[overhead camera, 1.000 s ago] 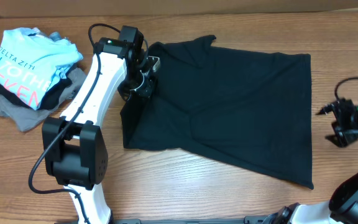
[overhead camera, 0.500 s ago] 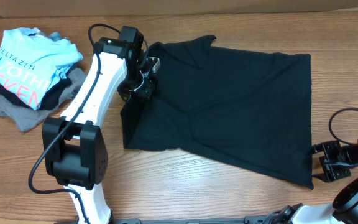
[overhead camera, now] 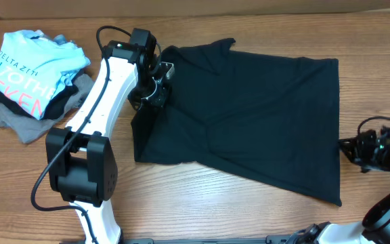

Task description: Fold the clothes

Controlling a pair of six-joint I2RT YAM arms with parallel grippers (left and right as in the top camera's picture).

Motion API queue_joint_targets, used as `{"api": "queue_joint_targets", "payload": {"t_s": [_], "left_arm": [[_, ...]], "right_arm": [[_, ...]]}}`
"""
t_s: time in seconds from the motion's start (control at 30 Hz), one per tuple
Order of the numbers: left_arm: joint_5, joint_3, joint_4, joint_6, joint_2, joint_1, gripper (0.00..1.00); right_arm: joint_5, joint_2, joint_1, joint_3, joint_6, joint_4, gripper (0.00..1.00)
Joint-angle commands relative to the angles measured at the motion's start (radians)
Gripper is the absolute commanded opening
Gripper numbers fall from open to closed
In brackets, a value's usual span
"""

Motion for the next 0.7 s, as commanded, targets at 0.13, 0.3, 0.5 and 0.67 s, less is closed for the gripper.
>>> {"api": "queue_joint_targets", "payload": {"t_s": [0.13,0.3,0.5,0.67], "left_arm": [[-0.005,0.024,0.001,0.019,-0.01,-0.002,0.04],[-0.005,0.024,0.003,0.019,-0.01,-0.002,0.04],[-0.005,0.024,0.004,0.019,-0.01,-0.002,0.04],[-0.006,0.024,0.003,0.019,-0.01,-0.002,0.04]], "right_arm": [[0.093,-0.002,0.17,-0.025,0.181,0.201,0.08],[0.2,0.025,0.286,-0.026,0.239,0.38,0.08],[0.275,0.142,0.347,-0.026,0.277,0.508,0.05],[0.276,0.243,0.37,-0.026,0.333,0.592,0.04]]}}
